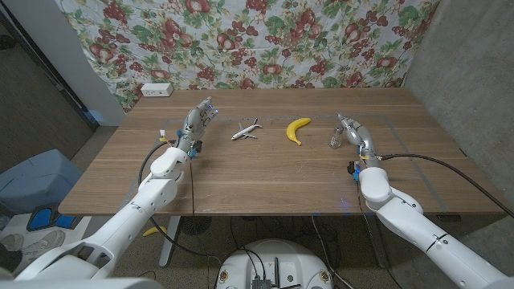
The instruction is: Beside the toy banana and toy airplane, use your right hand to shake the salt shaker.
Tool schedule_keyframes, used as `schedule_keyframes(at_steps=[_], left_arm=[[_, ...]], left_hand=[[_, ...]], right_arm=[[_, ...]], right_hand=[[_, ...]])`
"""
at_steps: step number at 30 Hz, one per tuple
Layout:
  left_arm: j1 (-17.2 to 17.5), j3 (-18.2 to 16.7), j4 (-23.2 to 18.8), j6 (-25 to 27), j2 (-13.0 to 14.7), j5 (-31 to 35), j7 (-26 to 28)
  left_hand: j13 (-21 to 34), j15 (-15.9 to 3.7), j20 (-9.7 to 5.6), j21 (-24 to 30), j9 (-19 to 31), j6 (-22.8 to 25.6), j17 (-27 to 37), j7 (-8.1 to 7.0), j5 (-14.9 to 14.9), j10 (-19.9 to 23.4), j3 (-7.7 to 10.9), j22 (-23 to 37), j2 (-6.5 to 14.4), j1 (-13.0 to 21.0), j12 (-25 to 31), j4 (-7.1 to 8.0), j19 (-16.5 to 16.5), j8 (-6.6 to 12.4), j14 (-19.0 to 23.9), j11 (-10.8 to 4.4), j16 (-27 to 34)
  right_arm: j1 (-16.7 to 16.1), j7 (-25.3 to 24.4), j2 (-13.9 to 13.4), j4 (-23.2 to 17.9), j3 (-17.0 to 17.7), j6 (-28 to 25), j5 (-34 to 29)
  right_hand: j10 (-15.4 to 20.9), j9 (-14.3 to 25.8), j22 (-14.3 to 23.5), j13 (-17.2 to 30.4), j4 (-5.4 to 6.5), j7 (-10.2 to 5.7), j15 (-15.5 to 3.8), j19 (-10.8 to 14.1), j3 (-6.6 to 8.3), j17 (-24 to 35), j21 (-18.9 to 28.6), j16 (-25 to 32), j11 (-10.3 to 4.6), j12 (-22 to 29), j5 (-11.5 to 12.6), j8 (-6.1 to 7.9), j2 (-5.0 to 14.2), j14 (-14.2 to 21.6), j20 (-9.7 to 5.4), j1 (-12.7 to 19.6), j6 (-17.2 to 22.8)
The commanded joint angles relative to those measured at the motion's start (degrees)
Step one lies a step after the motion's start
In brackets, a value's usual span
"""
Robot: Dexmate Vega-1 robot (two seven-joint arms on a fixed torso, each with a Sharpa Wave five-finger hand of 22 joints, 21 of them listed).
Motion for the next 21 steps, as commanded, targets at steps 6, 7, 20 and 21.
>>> schedule_keyframes(at_steps=[6, 7, 20, 21], left_arm=[[0.04, -1.18, 1.95, -0.74, 1.03, -2.23, -3.91], [0.11, -1.24, 2.0, -0.72, 1.17, -2.37, -4.22], [0.88, -2.11, 2.34, -0.82, 2.53, -3.94, -7.42], [0.89, -2.17, 2.42, -0.86, 2.57, -4.07, -7.67]], left_hand=[[0.21, -1.5, 0.16, 0.01, 0.24, 0.58, 0.1, -0.14, 0.29, -0.03, 0.2, 0.21, 1.78, -0.27, 0.16, -0.17, 0.34, 0.13, 0.39, -0.15, 0.06], [0.21, -1.47, 0.16, 0.01, 0.24, 0.57, 0.1, -0.11, 0.29, -0.02, 0.2, 0.21, 1.79, -0.27, 0.16, -0.17, 0.34, 0.12, 0.39, -0.16, 0.06], [0.21, -1.49, 0.18, 0.01, 0.24, 0.5, 0.15, -0.08, 0.33, -0.06, 0.38, 0.22, 1.97, -0.35, 0.14, -0.01, 0.35, 0.11, 0.42, -0.08, 0.08], [0.21, -1.43, 0.21, 0.01, 0.24, 0.52, 0.15, -0.07, 0.33, -0.06, 0.39, 0.22, 1.97, -0.35, 0.14, -0.01, 0.35, 0.12, 0.42, -0.08, 0.08]], right_arm=[[-1.08, 3.03, 2.69, 1.56, 2.49, 13.34, 3.62], [-1.07, 3.34, 2.89, 1.72, 2.58, 14.14, 3.84], [-3.18, 4.38, 4.34, 0.06, 5.6, 20.27, 5.19], [-3.62, 3.9, 4.48, -0.46, 5.95, 20.17, 4.94]], right_hand=[[0.39, -0.13, -0.19, -1.36, 0.42, -1.15, -0.14, 0.25, 0.38, -2.31, -1.46, -0.49, -0.73, 0.2, 0.19, -0.43, 1.12, -0.48, -0.62, -0.75, -1.27], [0.37, -0.14, -0.19, -1.47, 0.4, -1.09, -0.08, 0.34, 0.4, -2.51, -1.56, -0.55, -0.67, 0.18, 0.19, -0.44, 1.18, -0.6, -0.79, -0.76, -1.33], [0.18, -0.24, -0.23, -2.4, 0.26, -0.56, 0.07, 0.93, 0.54, -4.1, -2.34, -0.67, -0.56, 0.12, 0.23, -0.2, 1.58, -0.8, -1.2, -0.94, -0.79], [0.27, -0.25, -0.23, -2.54, 0.24, -0.44, 0.02, 0.85, 0.56, -4.34, -2.52, -0.69, -0.52, 0.16, 0.23, -0.12, 1.63, -0.86, -1.21, -0.97, -0.58]])
